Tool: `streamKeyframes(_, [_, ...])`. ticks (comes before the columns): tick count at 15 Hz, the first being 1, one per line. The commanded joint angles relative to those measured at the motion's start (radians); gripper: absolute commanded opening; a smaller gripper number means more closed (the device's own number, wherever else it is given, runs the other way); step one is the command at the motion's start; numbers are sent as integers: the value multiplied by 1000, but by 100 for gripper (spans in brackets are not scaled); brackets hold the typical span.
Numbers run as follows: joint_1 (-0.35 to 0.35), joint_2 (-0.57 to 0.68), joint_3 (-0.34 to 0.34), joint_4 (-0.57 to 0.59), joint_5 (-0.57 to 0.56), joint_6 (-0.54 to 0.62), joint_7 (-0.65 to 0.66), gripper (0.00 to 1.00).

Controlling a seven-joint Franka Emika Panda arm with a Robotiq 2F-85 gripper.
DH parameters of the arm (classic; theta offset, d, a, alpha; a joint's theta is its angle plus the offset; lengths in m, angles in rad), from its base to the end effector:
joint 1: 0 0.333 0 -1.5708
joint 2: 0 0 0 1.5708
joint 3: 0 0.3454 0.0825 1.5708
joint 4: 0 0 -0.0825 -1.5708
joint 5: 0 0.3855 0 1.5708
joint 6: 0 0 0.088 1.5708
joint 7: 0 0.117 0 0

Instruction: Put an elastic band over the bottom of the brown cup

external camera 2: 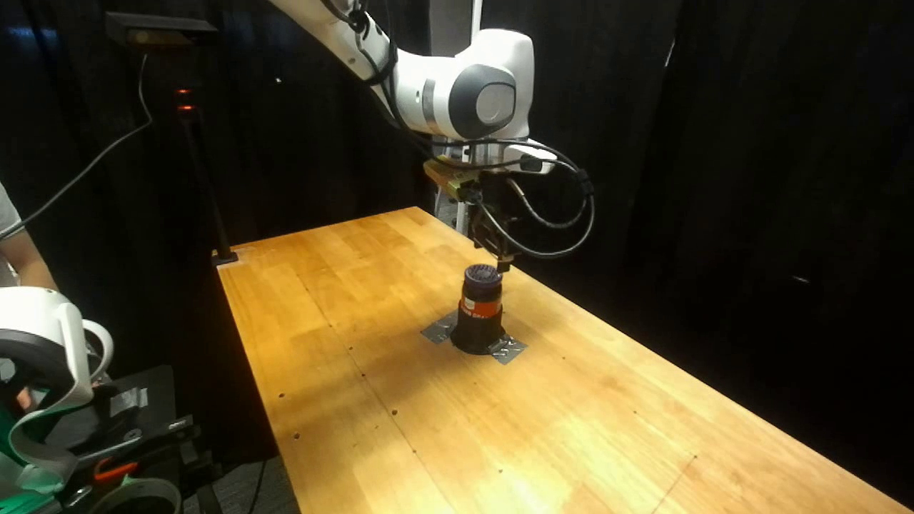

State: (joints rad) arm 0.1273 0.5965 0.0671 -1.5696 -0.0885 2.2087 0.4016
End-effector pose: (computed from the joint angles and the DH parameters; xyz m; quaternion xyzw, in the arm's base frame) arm 0.7093 0.1282 0.3122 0.9961 -0.0841 0.0263 0.0101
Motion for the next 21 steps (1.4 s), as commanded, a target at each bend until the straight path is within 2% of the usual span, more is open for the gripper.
streamKeyframes(1, [19,65,-34,86,28,-27,-12,100])
streamKeyframes(9, [19,122,-51,134,28,-75,-19,100])
streamKeyframes(17, [-10,111,-23,158,101,-305,-118,100])
streamKeyframes(21, [-17,90,-21,138,115,-355,-166,100])
